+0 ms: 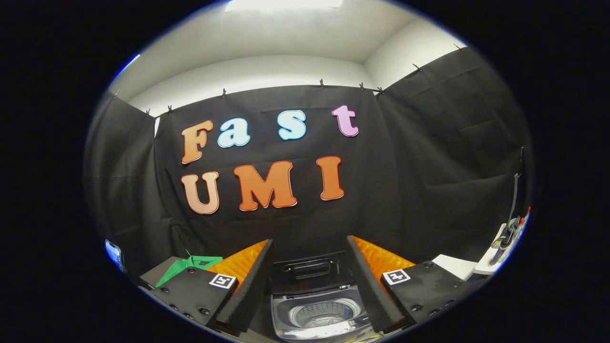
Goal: Put the clothes into the washing machine and then close the washing machine lid.
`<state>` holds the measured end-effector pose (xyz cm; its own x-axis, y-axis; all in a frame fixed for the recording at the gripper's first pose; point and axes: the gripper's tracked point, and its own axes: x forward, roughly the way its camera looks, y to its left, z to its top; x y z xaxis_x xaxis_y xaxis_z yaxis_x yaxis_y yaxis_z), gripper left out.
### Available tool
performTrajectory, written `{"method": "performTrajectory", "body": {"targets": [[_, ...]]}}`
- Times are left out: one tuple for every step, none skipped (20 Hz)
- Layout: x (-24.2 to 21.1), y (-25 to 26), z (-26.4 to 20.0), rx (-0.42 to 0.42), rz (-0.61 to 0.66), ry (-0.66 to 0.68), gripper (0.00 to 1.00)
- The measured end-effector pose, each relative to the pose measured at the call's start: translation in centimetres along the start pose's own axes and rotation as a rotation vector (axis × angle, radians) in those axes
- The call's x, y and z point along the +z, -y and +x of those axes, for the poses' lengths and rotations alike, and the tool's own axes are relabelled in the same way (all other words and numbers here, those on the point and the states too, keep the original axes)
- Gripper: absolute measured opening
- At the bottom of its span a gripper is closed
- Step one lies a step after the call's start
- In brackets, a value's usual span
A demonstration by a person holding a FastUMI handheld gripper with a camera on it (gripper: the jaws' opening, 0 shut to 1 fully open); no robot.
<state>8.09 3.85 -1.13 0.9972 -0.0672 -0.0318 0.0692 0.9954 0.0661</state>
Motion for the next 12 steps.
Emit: {"method": "performTrajectory", "body": {"targets": [[-0.2,-1.4,0.1,-0.007,-0.004,0.003,0.97],[-0.3,-2.7,0.4,-0.01,-0.006,0.004,0.97],[-0.4,-4.4,0.6,-0.006,-0.008,0.005,0.97],[-0.6,-6.1,0.8,-0.001,-0.007,0.005,0.97],[-0.8,-7.8,1.1,0.004,-0.001,0.003,0.97],[-1.2,-9.7,1.6,0.017,0.007,-0.004,0.97],[-1.7,-11.8,2.2,0.035,0.017,-0.017,0.97],[-2.2,-14.0,2.7,0.056,0.025,-0.035,0.96],[-3.0,-16.3,3.2,0.077,0.029,-0.057,0.96],[-3.8,-18.4,3.8,0.099,0.034,-0.081,0.96],[-4.6,-20.5,4.2,0.126,0.042,-0.101,0.96],[-5.3,-22.8,4.9,0.154,0.053,-0.116,0.96]]}}
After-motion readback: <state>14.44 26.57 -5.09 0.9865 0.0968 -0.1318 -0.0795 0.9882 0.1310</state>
